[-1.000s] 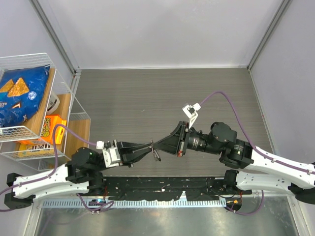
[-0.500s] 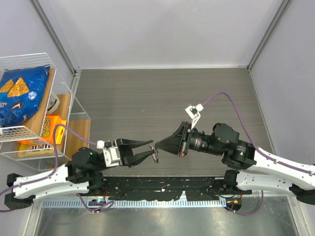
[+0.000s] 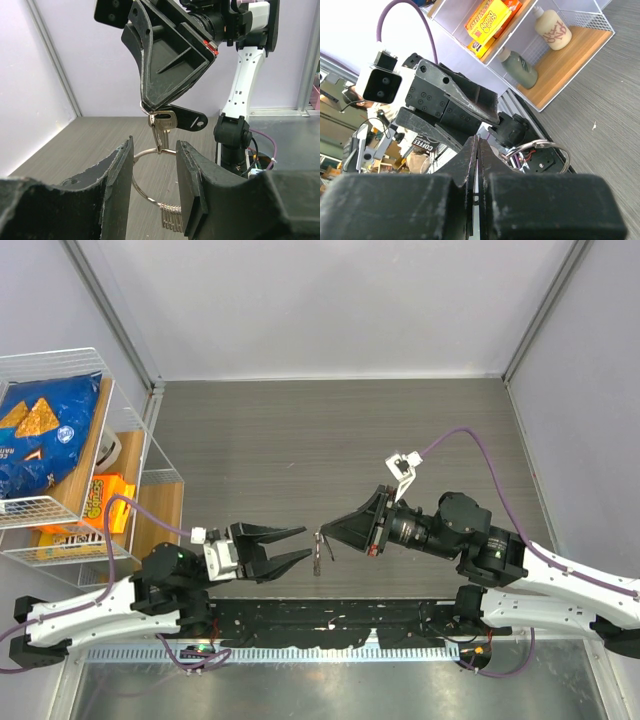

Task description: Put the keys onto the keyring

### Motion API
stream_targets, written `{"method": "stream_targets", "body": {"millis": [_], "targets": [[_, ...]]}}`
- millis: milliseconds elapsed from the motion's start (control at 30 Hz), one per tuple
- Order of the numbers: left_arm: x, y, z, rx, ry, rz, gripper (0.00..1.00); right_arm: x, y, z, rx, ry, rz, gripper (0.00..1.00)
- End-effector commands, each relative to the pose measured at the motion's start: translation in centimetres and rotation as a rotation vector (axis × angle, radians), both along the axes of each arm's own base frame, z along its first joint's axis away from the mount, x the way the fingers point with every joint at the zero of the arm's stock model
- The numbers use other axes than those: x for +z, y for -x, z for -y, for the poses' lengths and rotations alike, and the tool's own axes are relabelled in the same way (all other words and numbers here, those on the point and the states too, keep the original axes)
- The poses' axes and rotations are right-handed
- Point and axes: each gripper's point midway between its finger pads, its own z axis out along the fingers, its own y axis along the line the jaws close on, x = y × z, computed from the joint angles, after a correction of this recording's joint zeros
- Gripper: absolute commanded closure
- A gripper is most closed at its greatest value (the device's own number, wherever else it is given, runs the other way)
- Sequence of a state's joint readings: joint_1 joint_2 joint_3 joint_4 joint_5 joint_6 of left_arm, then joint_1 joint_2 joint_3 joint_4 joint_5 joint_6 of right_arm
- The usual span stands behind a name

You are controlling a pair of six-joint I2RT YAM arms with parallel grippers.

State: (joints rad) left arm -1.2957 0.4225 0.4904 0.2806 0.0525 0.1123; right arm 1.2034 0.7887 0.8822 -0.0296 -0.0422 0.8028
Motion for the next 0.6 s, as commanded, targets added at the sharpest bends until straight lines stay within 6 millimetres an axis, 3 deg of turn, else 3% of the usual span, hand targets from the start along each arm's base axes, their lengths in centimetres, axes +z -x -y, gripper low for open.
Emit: {"method": "stream_targets", "body": {"millis": [0, 233, 567], "targets": [[0.3, -0.3, -0.4, 0.018, 0.027, -0.020, 0.56, 1.3, -0.5, 0.5, -0.037, -0.041, 0.039, 0.94], [-0.5, -1.2, -0.8, 0.068, 0.024, -0.058, 0.56, -1.9, -2.9, 1.1, -0.158, 0.074, 0.026, 0.94], [-1.3, -1.4, -1.2, 0.081, 0.019, -0.084, 0.56, -8.0, -6.5, 3.1, -0.321, 0.234, 0.011, 0.94]]}}
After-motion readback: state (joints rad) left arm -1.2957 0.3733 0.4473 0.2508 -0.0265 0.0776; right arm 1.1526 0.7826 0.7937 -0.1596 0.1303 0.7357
